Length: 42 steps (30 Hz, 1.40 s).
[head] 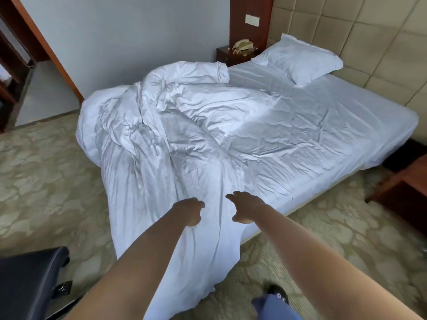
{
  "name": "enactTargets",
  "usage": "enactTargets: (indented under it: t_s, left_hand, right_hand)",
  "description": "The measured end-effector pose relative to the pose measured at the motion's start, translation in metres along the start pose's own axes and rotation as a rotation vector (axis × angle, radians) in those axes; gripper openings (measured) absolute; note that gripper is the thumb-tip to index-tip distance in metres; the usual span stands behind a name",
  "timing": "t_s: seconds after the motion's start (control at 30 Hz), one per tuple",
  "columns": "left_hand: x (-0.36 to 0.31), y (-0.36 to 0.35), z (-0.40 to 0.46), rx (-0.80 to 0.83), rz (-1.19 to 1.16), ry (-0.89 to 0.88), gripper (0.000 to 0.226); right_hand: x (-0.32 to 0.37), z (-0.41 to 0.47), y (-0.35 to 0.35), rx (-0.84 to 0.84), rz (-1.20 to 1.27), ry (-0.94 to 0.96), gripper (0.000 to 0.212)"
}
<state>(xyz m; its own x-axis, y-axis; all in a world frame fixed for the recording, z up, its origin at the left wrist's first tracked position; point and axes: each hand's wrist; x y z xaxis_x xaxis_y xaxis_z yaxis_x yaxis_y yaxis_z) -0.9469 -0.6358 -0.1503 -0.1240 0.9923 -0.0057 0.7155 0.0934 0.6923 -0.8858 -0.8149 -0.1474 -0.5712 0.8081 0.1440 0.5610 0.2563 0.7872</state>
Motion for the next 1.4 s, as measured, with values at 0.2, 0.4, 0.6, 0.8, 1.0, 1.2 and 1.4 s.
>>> enactTargets:
  t_s: [0.2,0.4,0.6,0.8,1.0,1.2,1.4]
  left_hand:
    - [-0.031,0.064,0.080,-0.033,-0.058,0.026,0.053]
    - [-0.053,0.120,0.146,-0.025,-0.117,0.125,0.053]
    - [-0.054,0.160,0.201,-0.056,-0.202,0.159,0.052]
    - [-0.029,0.186,0.269,-0.057,-0.249,0.167,0.051]
    - [-0.001,0.216,0.336,-0.109,-0.341,0.237,0.053]
    - [0.025,0.220,0.409,-0.043,-0.440,0.505,0.095]
    - [0.045,0.188,0.471,0.112,-0.497,0.608,0.112]
  right_hand:
    - [-0.076,0.072,0.044,0.024,-0.009,0.043,0.072]
    - [-0.139,0.145,0.100,0.066,-0.052,0.131,0.073]
    - [-0.172,0.215,0.140,0.081,-0.093,0.176,0.066]
    - [-0.175,0.286,0.168,0.126,-0.155,0.246,0.071]
    - [-0.179,0.361,0.200,0.108,-0.244,0.299,0.065]
    - [-0.182,0.444,0.203,0.060,-0.405,0.467,0.071]
    - [-0.175,0.533,0.179,-0.021,-0.545,0.589,0.084]
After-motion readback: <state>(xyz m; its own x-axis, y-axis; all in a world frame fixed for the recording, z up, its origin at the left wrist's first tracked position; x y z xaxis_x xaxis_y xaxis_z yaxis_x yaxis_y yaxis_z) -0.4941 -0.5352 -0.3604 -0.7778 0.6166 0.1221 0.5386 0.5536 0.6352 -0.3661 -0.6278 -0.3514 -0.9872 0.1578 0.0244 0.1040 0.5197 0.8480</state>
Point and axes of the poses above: each hand's wrist, its own z-axis towards the middle knuckle, its own y-axis out of the back of the hand, x = y × z, and after that the axes turned 8 degrees about x, right-handed
